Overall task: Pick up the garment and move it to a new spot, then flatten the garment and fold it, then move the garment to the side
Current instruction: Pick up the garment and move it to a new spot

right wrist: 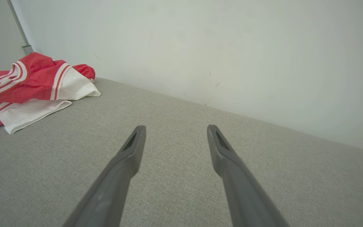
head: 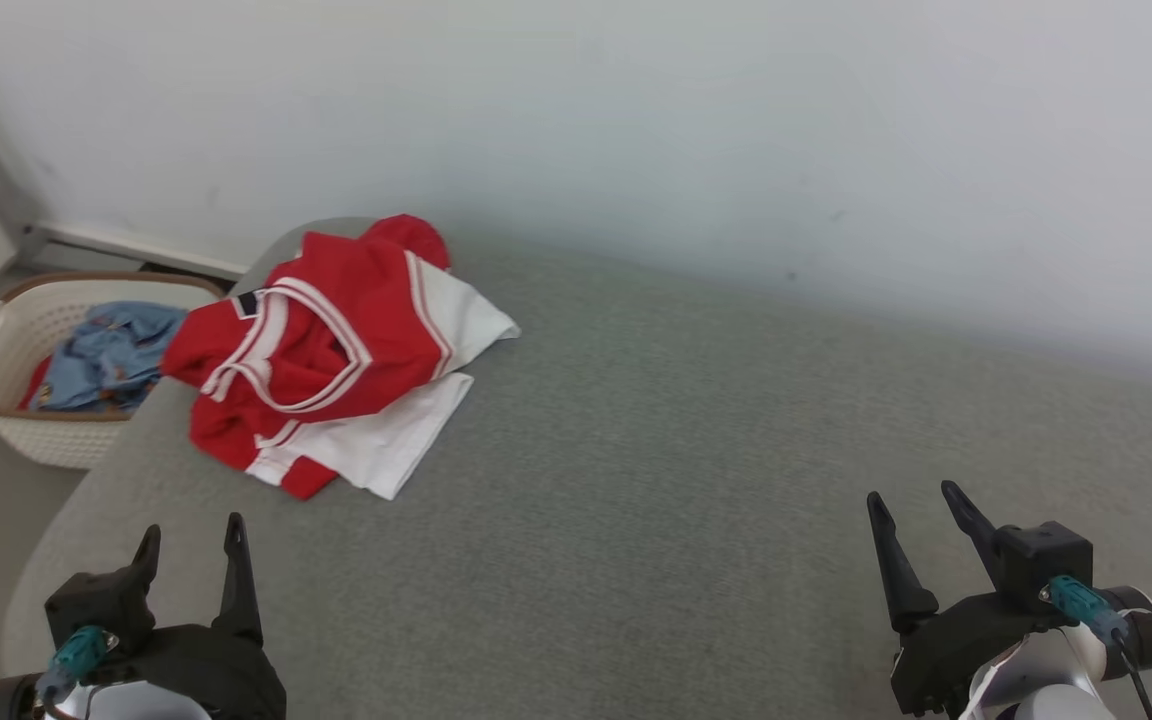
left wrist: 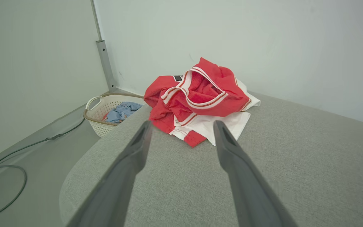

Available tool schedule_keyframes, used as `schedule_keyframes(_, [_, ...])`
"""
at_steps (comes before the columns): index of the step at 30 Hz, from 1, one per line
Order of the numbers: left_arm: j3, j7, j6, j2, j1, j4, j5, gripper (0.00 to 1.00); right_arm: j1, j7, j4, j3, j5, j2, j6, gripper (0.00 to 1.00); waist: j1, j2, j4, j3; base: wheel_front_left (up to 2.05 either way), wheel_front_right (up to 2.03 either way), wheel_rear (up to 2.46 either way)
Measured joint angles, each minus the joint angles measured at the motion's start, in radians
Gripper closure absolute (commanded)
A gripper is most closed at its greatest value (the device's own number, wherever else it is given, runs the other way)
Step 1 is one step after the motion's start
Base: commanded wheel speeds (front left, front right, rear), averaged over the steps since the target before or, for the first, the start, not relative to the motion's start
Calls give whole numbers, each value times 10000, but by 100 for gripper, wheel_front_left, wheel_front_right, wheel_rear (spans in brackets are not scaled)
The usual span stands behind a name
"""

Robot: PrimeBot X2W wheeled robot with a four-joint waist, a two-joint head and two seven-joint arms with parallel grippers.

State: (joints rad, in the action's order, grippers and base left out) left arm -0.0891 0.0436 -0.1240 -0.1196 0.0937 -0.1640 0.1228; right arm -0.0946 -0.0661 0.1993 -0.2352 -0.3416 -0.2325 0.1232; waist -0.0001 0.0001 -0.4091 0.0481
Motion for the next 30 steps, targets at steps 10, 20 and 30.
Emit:
schedule_keyframes(10, [487, -15, -2, -12, -348, 284, 6, 0, -428, -73, 236, 121, -52, 44, 0, 0, 0, 0, -838, 9, 0, 0, 0])
schedule_keyframes(20, [483, 90, 15, 81, -301, 196, 176, 0, -418, -224, 324, 75, -56, 136, 0, 0, 0, -1, -851, 6, 0, 0, 0])
schedule_keyframes(30, [372, 1277, 1670, -537, 3188, -1622, 1204, 0, -532, -38, -17, -138, 77, -111, -79, 0, 1, 0, -814, -437, 0, 0, 0])
